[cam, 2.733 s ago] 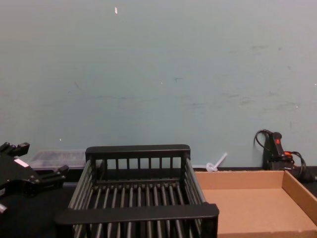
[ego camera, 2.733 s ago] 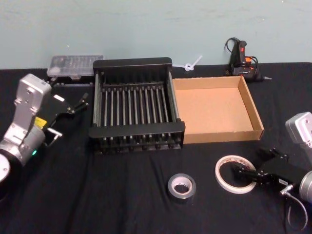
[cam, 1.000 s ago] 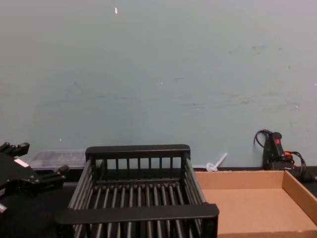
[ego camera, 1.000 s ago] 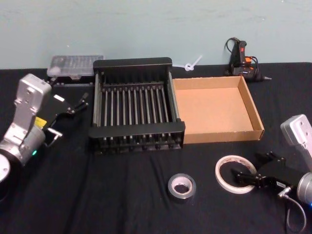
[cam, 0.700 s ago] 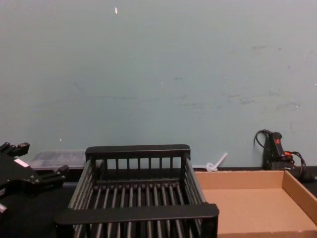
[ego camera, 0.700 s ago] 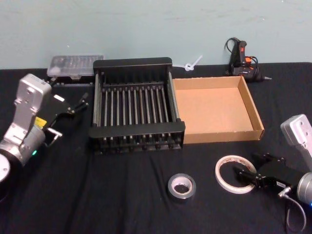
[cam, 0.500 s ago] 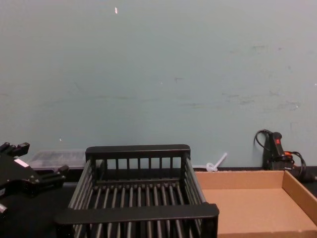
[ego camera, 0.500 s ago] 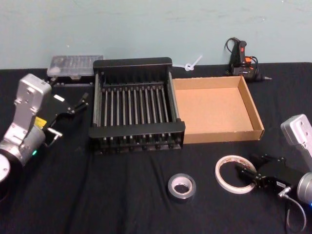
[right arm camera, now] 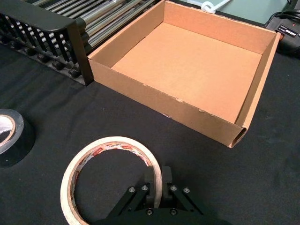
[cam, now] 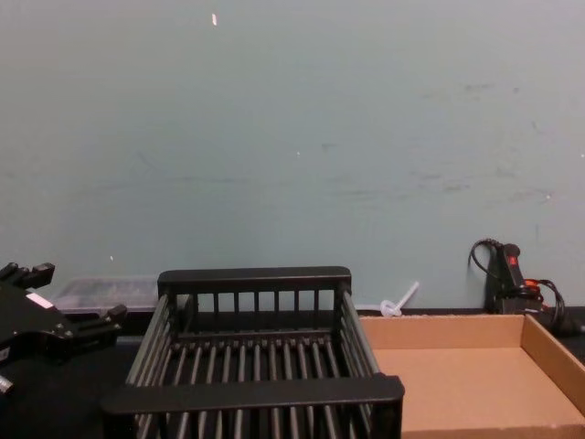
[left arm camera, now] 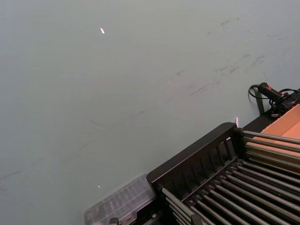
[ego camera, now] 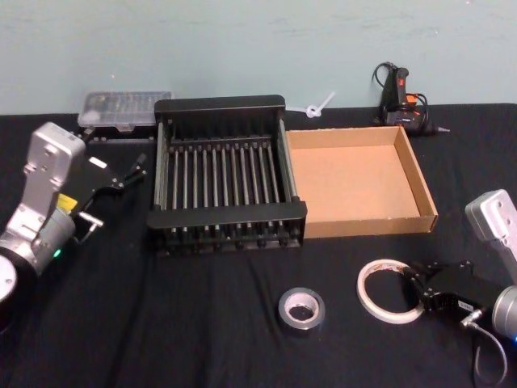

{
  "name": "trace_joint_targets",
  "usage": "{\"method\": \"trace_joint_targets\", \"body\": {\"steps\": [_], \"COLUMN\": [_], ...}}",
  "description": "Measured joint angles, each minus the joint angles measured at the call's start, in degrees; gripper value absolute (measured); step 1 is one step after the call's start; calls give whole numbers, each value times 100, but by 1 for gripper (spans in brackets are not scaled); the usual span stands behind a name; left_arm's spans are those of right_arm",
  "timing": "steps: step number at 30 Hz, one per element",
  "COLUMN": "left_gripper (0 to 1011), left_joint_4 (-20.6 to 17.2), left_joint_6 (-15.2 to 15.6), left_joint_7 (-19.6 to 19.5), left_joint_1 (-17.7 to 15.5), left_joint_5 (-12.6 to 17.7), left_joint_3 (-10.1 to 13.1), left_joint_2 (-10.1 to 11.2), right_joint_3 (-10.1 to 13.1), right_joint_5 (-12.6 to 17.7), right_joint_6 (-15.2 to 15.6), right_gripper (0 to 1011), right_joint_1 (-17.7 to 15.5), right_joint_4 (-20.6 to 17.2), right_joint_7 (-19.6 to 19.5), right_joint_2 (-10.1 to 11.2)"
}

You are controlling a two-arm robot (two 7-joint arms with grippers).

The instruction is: Pick up the white tape and place it into the black box , Pick up the silver tape and place it into the brown box.

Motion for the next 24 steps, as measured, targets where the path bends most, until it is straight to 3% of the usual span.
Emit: {"method": "trace_joint_targets", "body": {"steps": [13,24], "left_gripper": [1001,1001], "left_joint_4": [0,0], "left_joint_6": [0,0], "left_joint_7": [0,0], "left_joint_1": [0,0], "left_joint_5": [0,0], "left_joint_3": [0,0], "left_joint_2": [0,0], "right_joint_3": [8,198], "right_joint_5": [-3,60], "right_joint_6": [-10,-134], "right_gripper": [95,96], "right_joint_1": [-8,-57], "right_joint_4": [0,-199], "right_joint_7": [3,47], "right_joint_2": [-7,-99]}}
